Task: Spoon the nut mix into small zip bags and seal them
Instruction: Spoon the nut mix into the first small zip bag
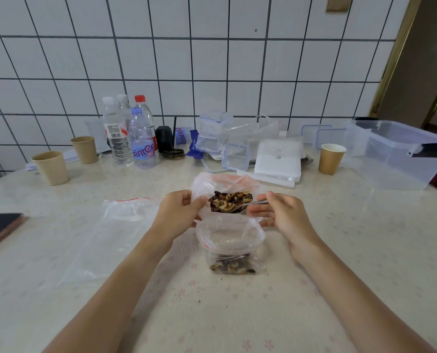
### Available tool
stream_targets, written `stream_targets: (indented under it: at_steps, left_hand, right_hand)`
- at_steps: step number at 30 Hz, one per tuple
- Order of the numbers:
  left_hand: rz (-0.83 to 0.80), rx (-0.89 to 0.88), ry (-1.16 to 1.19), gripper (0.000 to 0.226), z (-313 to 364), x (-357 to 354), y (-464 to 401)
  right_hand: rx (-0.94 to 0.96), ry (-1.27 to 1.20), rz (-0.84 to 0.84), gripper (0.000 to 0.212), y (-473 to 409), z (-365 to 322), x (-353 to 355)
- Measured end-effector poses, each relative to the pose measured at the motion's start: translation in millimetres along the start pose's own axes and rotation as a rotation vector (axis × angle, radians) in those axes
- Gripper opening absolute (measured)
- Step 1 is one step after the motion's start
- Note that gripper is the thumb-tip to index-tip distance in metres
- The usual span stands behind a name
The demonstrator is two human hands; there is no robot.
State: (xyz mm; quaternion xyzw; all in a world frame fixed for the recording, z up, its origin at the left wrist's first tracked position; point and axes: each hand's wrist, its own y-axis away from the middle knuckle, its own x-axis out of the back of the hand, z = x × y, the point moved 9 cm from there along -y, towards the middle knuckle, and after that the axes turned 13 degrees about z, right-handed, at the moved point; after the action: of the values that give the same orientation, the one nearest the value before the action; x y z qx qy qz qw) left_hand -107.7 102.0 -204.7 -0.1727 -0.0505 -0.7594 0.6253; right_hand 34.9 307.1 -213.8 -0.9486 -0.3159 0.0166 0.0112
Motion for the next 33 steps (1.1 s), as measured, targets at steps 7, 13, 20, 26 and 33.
stream_targets:
  at_steps: [7,13,20,26,33]
  left_hand:
    - [-0.001,0.020,0.063,0.019,-0.4,-0.2,-1.4]
    - [0.110,-0.134,-0.269,0.047,5.1,21.2,-11.9]
    - [0.128,-0.333,-0.298,0.039,42.8,37.6,-4.3]
    - [-0.288,-0.255,-0.357,0.035,37.2,10.3,20.6]
    - [-0.415,-0.262,-0.287,0.011,41.1,-3.3,34.2]
  right_hand:
    - [-0.047,-0.081,-0.003,0.033,1.5,-1.7,1.9]
    - [0.066,-0.141,0.009,0.036,5.1,-27.4,9.0]
    - [0.130,-0.225,-0.006,0.042,8.8,-53.4,20.1]
    - [0.177,-0.180,-0.054,0.042,13.3,-64.4,21.0]
    - [0.378,0.013,-0.225,0.043,39.3,-74.8,-1.3]
